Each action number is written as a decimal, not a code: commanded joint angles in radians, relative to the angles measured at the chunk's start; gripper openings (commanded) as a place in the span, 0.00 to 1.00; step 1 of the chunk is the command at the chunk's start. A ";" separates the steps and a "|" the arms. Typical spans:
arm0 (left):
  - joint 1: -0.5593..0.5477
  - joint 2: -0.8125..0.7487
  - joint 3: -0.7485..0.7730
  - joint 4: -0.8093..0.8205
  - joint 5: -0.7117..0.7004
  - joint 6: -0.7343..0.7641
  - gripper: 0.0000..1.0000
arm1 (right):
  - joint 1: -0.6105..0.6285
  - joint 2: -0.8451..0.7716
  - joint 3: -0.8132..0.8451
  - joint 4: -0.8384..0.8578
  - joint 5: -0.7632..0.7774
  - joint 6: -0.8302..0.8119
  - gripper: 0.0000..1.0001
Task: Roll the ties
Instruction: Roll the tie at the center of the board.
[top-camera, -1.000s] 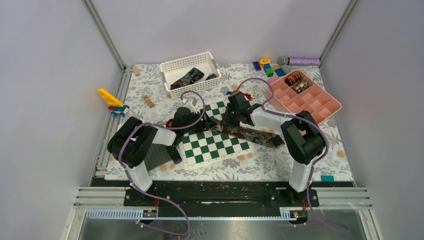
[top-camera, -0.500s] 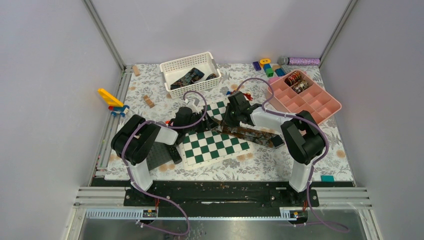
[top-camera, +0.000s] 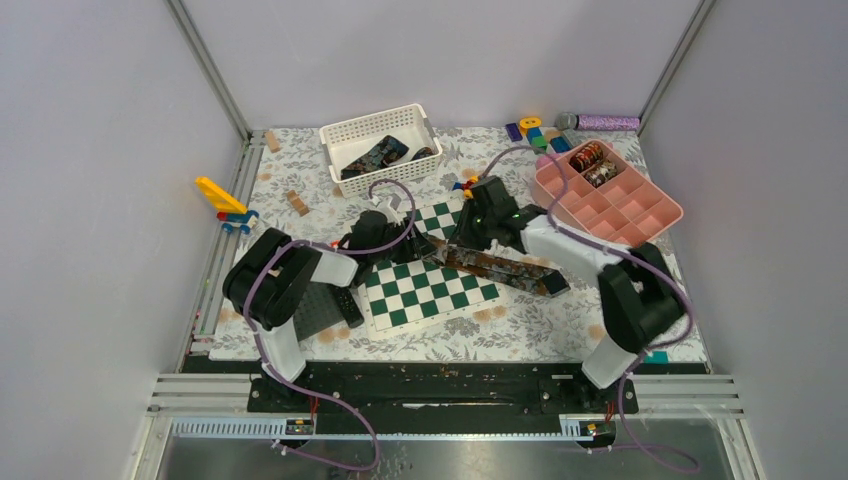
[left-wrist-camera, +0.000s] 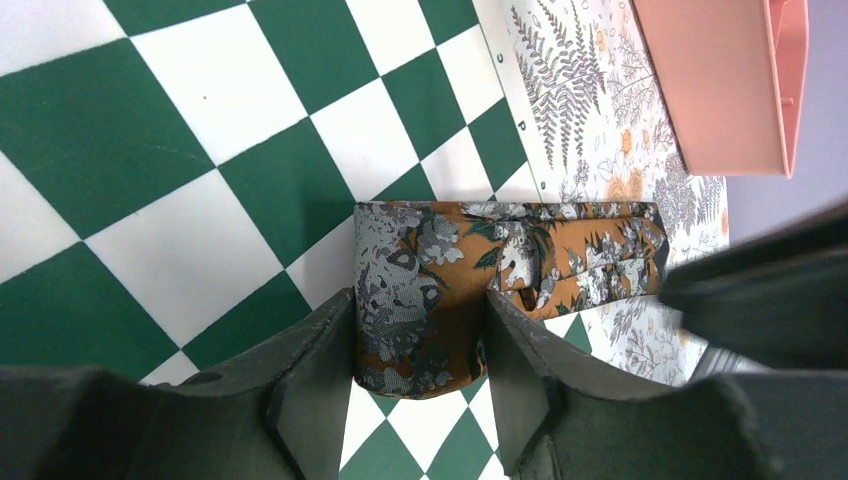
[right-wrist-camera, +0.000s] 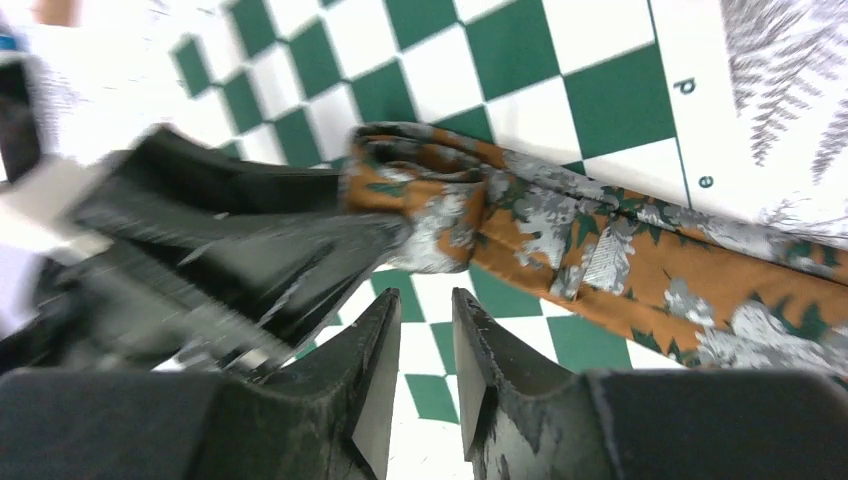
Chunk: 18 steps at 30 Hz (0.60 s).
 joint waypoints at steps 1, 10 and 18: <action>-0.017 -0.077 0.061 -0.079 -0.050 0.050 0.47 | -0.029 -0.250 0.024 -0.082 0.047 -0.071 0.34; -0.104 -0.125 0.221 -0.434 -0.274 0.203 0.44 | -0.045 -0.564 -0.052 -0.192 0.166 -0.136 0.38; -0.172 -0.081 0.368 -0.666 -0.464 0.300 0.41 | -0.052 -0.666 -0.090 -0.226 0.205 -0.145 0.39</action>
